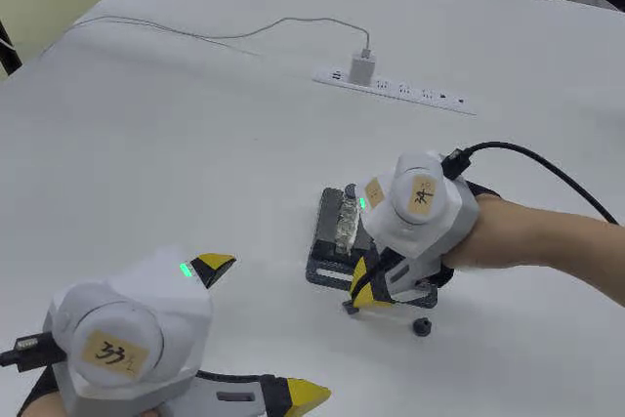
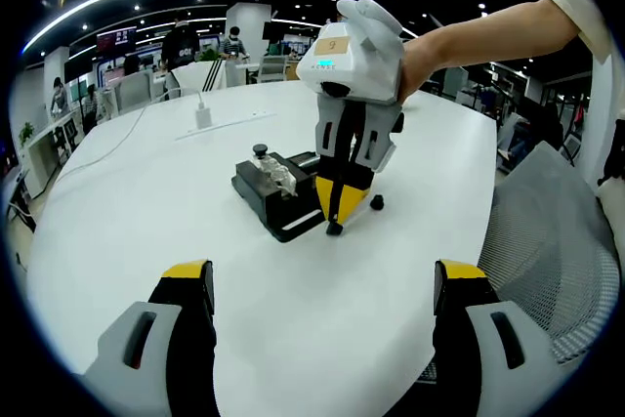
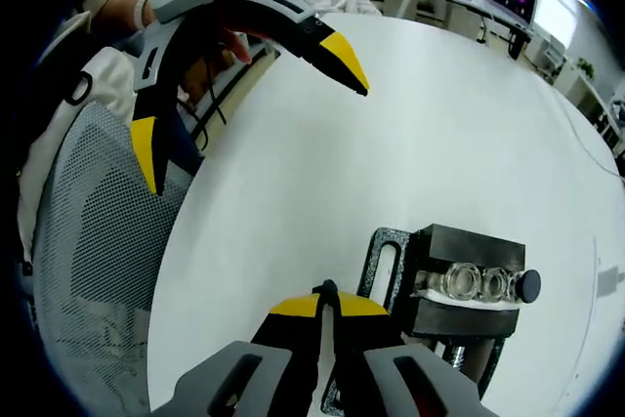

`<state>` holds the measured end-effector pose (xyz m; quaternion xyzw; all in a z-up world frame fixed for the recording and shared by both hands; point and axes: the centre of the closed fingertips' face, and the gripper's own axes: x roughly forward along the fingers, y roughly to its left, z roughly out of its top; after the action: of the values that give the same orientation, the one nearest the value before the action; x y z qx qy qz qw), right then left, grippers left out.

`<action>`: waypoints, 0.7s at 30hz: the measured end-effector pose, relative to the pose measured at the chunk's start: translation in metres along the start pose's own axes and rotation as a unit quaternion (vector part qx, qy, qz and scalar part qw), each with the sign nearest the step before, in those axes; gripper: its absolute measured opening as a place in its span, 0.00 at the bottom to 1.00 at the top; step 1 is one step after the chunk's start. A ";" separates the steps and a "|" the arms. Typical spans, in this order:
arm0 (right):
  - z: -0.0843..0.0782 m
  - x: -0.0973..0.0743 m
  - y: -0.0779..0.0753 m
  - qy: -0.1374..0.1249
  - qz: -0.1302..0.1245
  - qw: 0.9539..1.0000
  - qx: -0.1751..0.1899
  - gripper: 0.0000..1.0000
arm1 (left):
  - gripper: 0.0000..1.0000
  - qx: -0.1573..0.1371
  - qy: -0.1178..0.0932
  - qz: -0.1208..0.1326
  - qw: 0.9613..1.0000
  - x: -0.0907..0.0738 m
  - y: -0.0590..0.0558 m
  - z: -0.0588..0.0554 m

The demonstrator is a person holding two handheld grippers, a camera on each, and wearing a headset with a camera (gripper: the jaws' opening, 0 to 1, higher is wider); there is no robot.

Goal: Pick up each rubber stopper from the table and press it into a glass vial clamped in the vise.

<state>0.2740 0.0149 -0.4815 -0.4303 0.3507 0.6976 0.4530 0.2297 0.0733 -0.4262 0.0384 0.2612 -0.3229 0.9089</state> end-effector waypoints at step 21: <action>0.004 0.000 0.002 -0.029 -0.045 0.997 0.060 0.00 | 0.90 -0.003 -0.010 -0.006 1.000 0.000 -0.004 0.005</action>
<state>0.2712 0.0181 -0.4800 -0.3971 0.3588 0.6666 0.5188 0.2302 0.0689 -0.4215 0.0312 0.2531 -0.3278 0.9097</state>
